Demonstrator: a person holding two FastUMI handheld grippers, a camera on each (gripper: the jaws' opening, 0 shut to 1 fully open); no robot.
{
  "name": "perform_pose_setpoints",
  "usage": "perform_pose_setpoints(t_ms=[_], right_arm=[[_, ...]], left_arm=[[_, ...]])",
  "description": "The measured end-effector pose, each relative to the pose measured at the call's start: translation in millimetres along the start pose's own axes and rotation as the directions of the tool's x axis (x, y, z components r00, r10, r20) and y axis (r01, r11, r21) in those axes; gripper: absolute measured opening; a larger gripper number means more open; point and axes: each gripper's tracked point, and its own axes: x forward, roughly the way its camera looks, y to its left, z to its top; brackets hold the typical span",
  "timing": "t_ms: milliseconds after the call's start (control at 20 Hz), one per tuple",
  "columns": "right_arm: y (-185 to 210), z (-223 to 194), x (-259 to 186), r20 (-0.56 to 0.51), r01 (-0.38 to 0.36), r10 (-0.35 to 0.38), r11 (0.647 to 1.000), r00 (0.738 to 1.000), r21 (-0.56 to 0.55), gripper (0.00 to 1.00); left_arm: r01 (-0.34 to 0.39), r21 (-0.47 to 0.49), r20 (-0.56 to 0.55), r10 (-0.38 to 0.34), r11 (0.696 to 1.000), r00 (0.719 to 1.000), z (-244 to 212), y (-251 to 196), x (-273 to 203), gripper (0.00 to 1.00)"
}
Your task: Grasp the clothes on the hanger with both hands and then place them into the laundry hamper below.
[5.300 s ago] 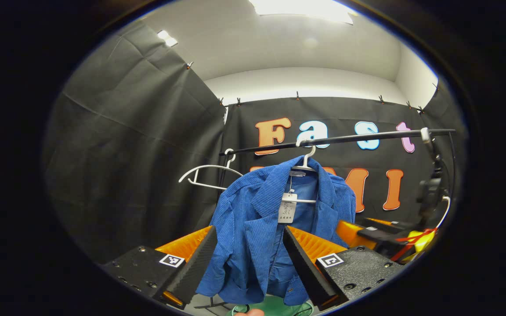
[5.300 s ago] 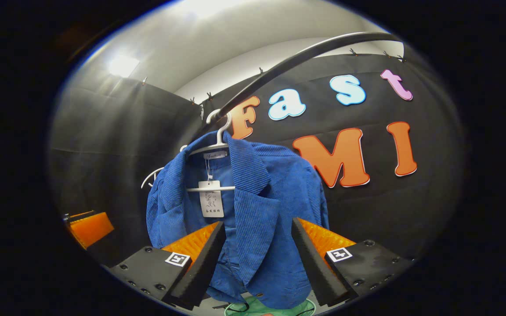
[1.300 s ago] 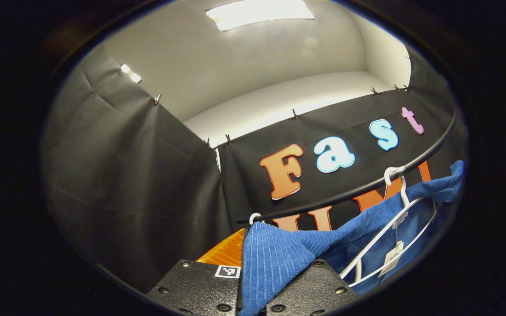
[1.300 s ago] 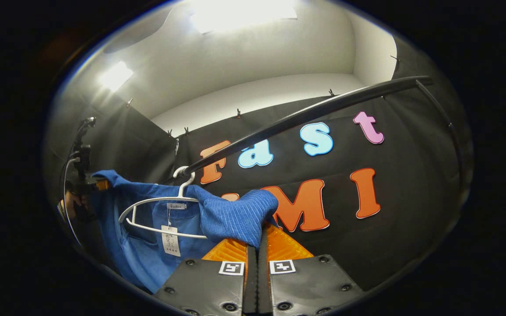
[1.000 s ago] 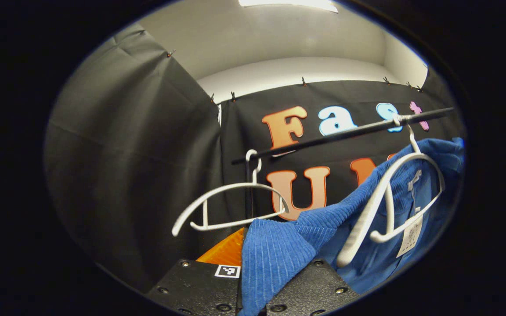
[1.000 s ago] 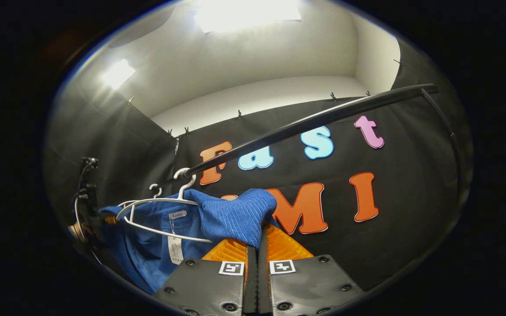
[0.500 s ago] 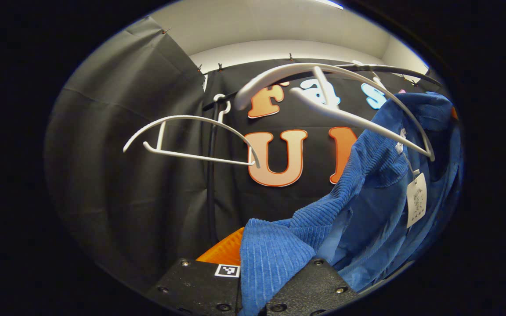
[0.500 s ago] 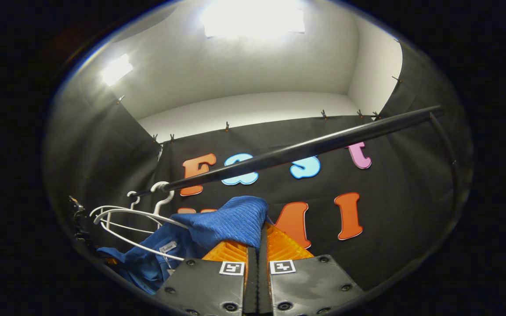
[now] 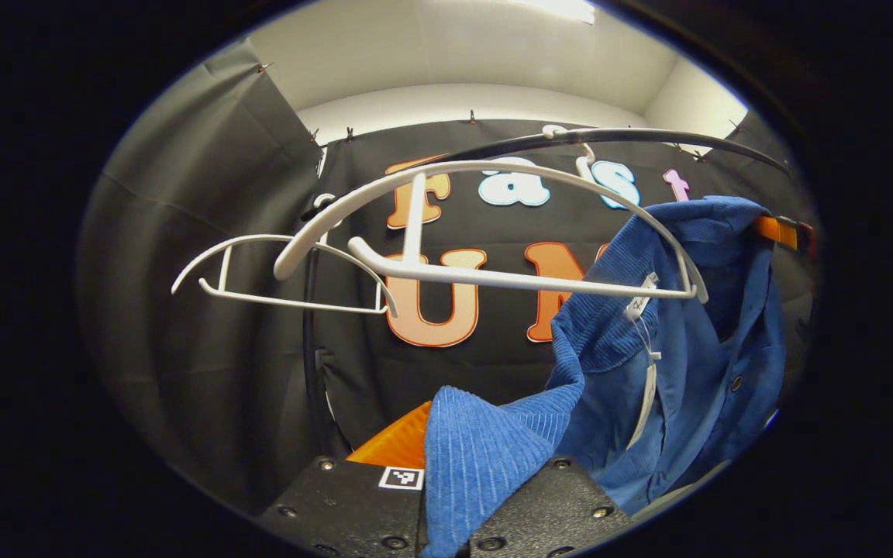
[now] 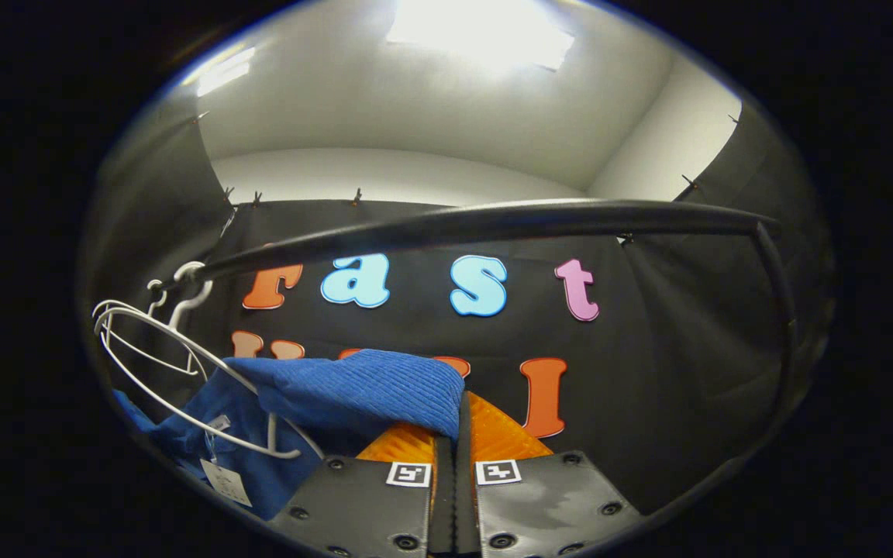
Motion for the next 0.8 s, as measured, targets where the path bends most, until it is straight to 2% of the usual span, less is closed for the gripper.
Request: perform_pose_setpoints(t_ms=[350, 550, 800], right_arm=[[-31.4, -75.9, 6.6, -0.161, 0.052, -0.058, 0.998, 0.985, -0.041, 0.08], [-49.2, -118.9, 4.4, -0.245, 0.087, -0.102, 0.994, 0.964, -0.071, 0.08], [-42.8, -138.5, -12.4, -0.294, 0.042, -0.053, 0.998, 0.954, -0.042, 0.08]], left_arm=[[0.044, -0.004, -0.062, -0.044, 0.999, 0.997, -25.9, -20.7, -3.8, 0.07], [0.057, -0.012, -0.098, -0.058, 0.998, 0.994, -42.9, -30.4, -4.6, 0.07], [0.063, -0.044, -0.127, -0.068, 0.997, 0.990, -55.1, -37.7, -13.8, 0.07]])
